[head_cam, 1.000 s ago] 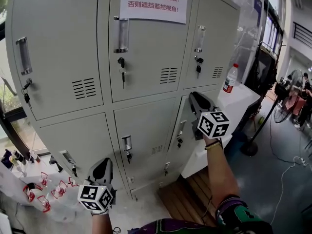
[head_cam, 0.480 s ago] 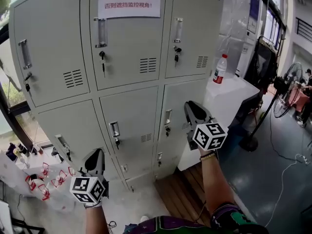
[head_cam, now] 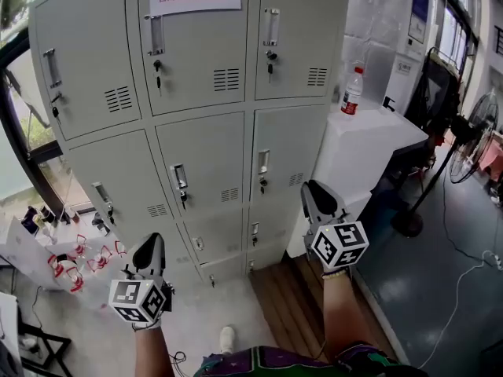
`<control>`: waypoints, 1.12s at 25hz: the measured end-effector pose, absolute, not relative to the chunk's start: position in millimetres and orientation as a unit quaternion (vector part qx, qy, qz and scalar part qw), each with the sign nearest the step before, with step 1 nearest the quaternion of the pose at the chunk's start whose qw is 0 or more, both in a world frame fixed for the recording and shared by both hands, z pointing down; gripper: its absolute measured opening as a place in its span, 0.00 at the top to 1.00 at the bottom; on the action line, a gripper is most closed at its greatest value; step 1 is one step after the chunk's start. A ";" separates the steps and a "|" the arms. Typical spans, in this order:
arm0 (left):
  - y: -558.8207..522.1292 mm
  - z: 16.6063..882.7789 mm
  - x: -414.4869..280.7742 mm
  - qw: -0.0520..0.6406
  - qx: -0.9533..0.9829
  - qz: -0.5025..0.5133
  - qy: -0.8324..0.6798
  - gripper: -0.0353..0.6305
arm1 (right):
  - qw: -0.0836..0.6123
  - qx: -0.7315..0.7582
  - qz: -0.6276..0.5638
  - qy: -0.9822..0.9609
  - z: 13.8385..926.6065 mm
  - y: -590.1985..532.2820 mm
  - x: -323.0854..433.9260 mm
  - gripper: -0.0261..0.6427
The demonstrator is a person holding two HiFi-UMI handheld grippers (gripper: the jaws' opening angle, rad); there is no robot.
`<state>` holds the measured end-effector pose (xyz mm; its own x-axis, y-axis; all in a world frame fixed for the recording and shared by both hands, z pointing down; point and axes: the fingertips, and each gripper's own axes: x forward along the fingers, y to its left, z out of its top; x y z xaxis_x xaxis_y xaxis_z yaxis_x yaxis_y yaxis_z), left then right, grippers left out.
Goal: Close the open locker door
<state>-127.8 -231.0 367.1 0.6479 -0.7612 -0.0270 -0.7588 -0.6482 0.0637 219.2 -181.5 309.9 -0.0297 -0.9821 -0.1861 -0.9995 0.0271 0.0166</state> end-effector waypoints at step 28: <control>-70.1 382.1 -114.9 -0.001 0.901 -0.025 -0.432 0.91 | 0.046 -0.624 0.044 0.779 381.5 -39.5 164.7 0.92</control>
